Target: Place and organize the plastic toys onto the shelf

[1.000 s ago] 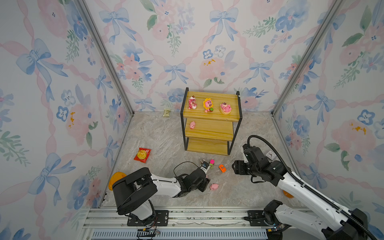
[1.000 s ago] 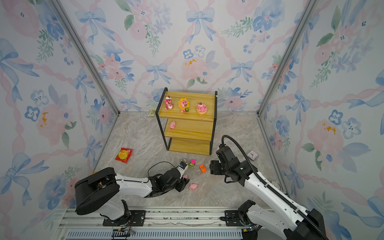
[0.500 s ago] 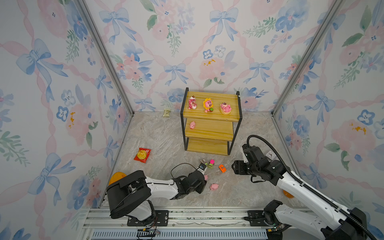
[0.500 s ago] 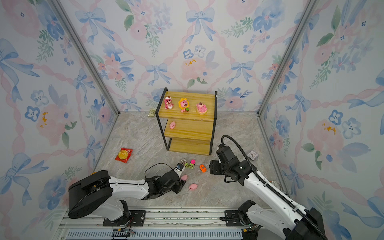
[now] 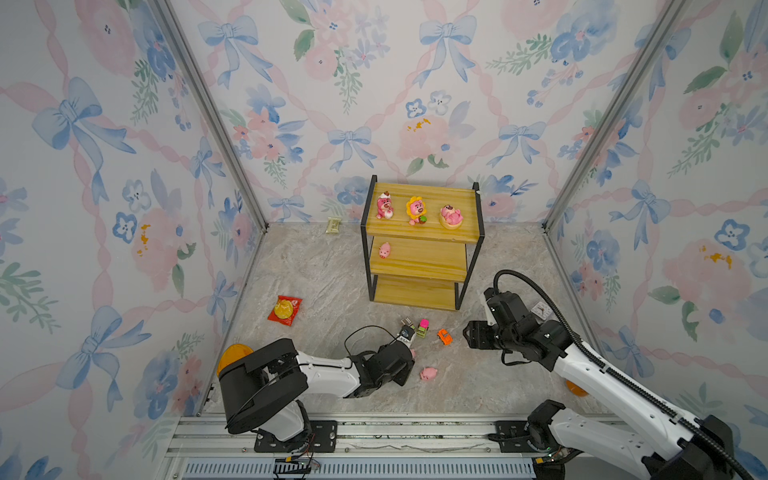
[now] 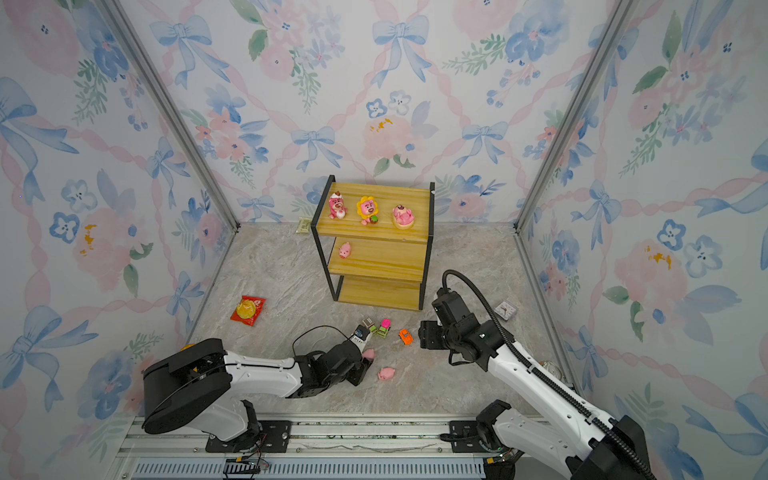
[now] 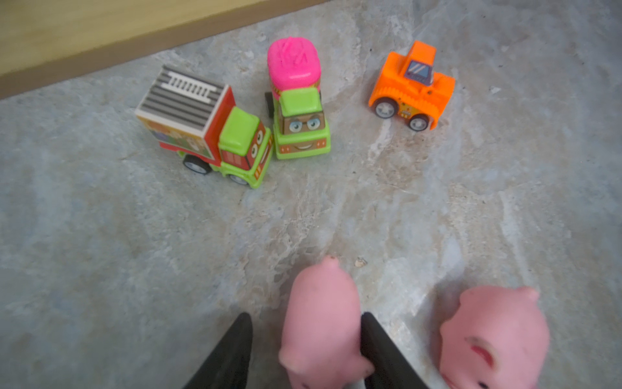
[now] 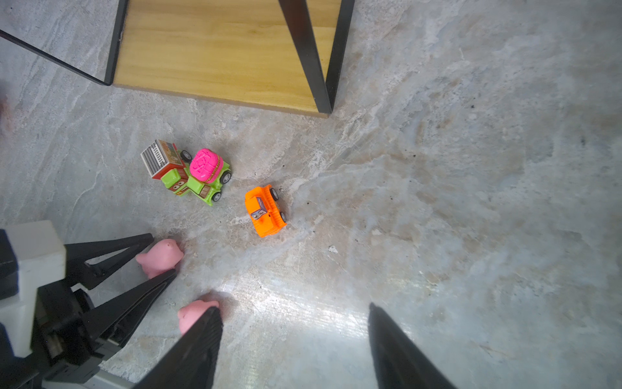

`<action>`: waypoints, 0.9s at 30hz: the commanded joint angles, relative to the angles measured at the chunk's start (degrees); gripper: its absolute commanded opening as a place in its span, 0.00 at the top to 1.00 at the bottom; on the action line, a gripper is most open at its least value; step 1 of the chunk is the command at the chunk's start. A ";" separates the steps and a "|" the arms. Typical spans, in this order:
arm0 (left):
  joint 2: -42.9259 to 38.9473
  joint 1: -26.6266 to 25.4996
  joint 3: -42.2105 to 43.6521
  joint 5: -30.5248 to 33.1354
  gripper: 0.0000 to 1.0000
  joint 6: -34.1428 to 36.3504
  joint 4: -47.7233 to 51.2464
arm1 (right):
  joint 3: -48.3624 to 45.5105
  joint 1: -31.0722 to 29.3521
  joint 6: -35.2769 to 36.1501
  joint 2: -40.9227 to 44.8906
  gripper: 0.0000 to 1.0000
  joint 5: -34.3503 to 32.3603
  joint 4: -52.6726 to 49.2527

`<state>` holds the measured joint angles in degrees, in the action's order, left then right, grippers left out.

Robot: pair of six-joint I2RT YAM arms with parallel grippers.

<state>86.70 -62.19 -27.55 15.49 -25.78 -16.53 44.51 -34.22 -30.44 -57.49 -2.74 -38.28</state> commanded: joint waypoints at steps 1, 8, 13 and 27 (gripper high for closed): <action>2.01 -0.33 0.92 -1.86 0.51 -0.74 5.89 | -0.80 0.38 0.24 0.45 0.29 0.20 0.31; 1.96 -0.53 0.40 -1.84 0.56 -1.00 7.81 | -0.92 0.38 0.37 0.28 0.29 0.19 0.40; 1.15 -0.72 -0.15 -1.60 0.61 -0.90 8.65 | -0.97 0.47 0.32 0.56 0.29 0.02 0.23; -9.42 -0.61 -5.45 0.18 0.63 2.62 12.41 | 1.28 4.65 2.48 6.88 0.29 -0.64 -5.42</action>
<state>79.79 -62.52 -30.44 14.66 -25.10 -6.02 44.51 -30.68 -29.19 -51.79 -3.18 -40.69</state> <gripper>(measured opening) 0.371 0.709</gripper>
